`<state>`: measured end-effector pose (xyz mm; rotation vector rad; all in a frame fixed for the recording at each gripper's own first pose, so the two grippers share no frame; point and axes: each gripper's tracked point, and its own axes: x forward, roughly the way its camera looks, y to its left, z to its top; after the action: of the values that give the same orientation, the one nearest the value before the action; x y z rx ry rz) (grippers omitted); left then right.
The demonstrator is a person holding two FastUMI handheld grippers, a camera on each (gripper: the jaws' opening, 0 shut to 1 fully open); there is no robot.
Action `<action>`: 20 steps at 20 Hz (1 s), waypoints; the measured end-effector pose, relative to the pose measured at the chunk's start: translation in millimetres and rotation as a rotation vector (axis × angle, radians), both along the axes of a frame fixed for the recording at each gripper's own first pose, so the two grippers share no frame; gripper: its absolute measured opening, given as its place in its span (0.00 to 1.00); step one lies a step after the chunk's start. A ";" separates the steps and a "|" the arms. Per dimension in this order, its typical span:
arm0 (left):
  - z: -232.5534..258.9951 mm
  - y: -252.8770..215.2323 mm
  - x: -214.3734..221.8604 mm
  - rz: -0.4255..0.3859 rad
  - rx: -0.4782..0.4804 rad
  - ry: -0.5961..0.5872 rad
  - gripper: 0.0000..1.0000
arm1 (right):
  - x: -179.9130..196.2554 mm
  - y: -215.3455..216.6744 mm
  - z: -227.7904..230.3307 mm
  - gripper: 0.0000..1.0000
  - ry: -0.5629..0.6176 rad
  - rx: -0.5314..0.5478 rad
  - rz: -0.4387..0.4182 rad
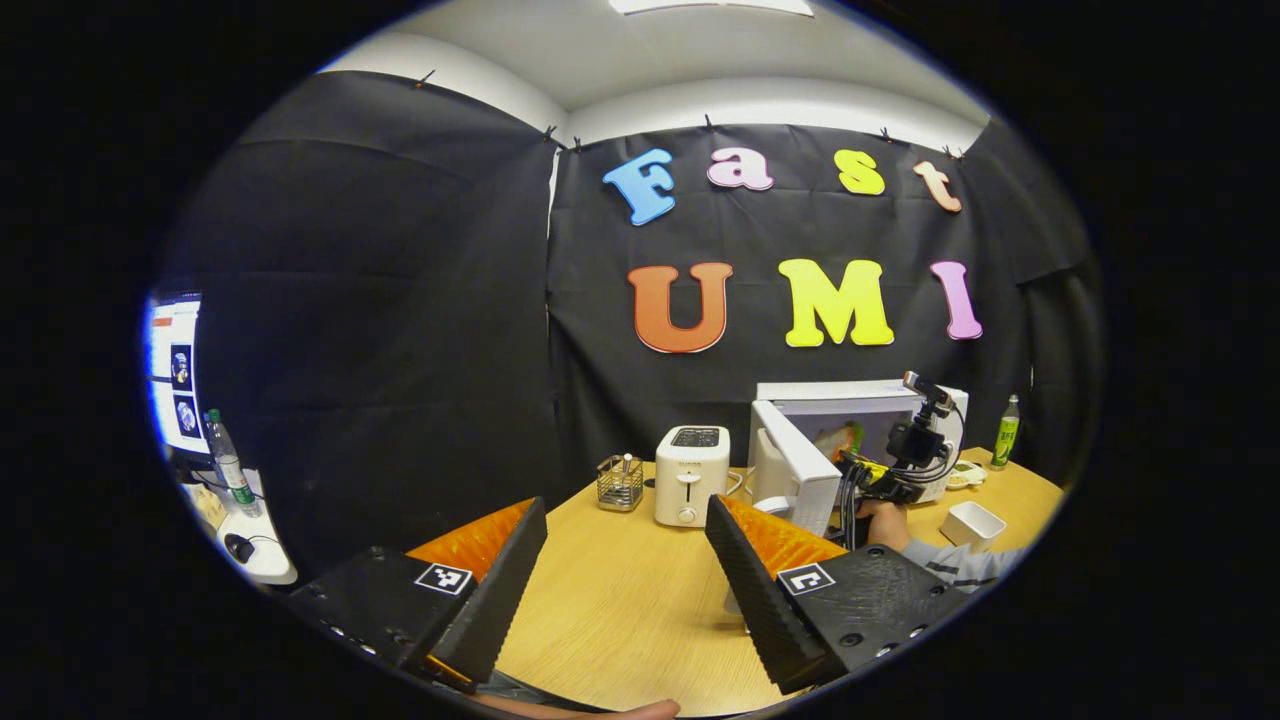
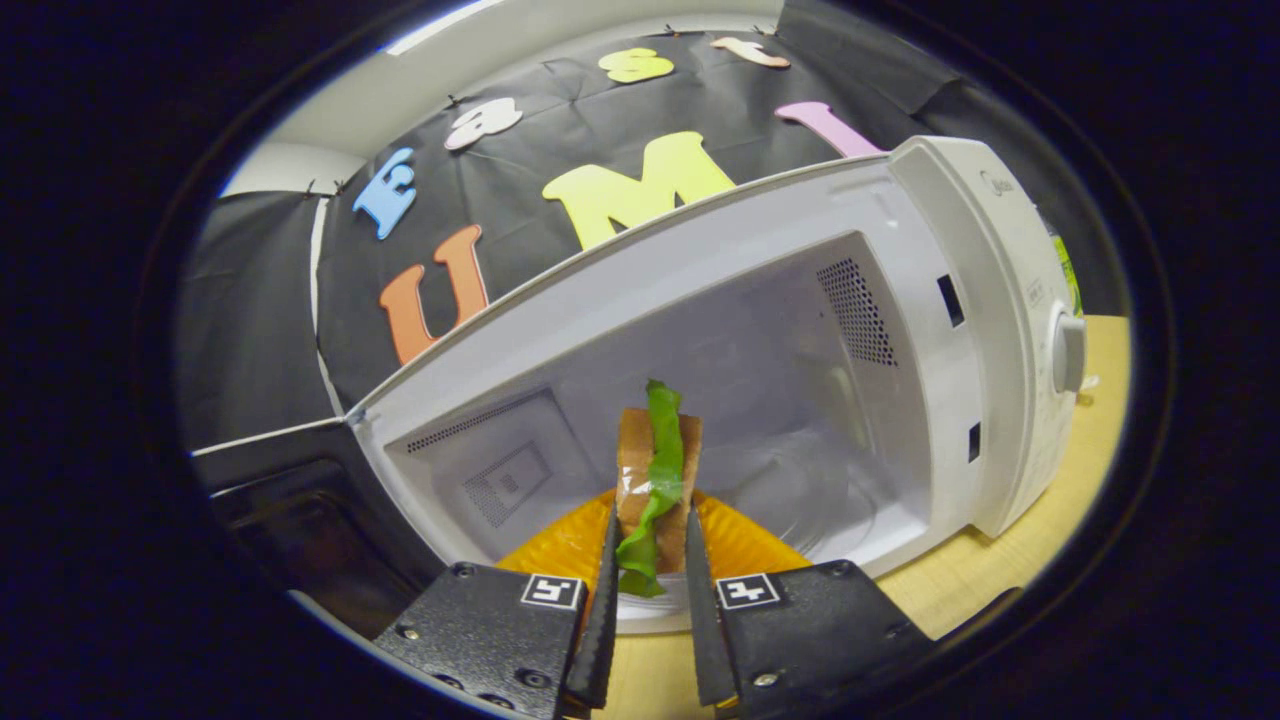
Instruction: Open the microwave oven with the left hand, put the food in, and close the microwave oven.
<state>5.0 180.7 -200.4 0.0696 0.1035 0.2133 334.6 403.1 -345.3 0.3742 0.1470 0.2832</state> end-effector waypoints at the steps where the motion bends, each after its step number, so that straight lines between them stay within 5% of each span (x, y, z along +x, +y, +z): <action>1: -1.4 -4.3 0.9 -0.011 -0.008 0.002 0.94 | 1.5 -0.2 -2.9 0.30 -0.001 -0.007 0.000; 8: -6.3 -8.2 -3.7 -0.016 -0.027 0.003 0.95 | 7.6 -8.8 -15.6 0.41 0.000 -0.095 -0.022; 14: -18.5 -9.0 -16.4 -0.013 -0.008 0.028 0.95 | 8.8 -36.2 -19.9 0.62 -0.016 -0.180 -0.102; 15: -18.2 -10.9 -19.0 -0.025 -0.010 0.028 0.95 | 6.6 -37.7 -20.1 0.72 -0.019 -0.190 -0.101; 18: -17.7 -12.8 -30.0 -0.044 -0.018 0.013 0.95 | -0.6 -43.0 -23.7 0.73 -0.013 -0.197 -0.095; 19: -20.0 -11.9 -32.9 -0.042 -0.022 0.015 0.84 | -1.9 -46.0 -23.8 0.78 -0.010 -0.194 -0.096; 20: -21.2 -11.1 -36.1 -0.041 -0.026 0.015 0.95 | -1.8 -49.9 -23.3 0.78 -0.014 -0.203 -0.106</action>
<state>-31.1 169.7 -221.6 0.0479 0.1196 0.1705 332.8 353.2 -368.5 0.1781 0.1407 0.1641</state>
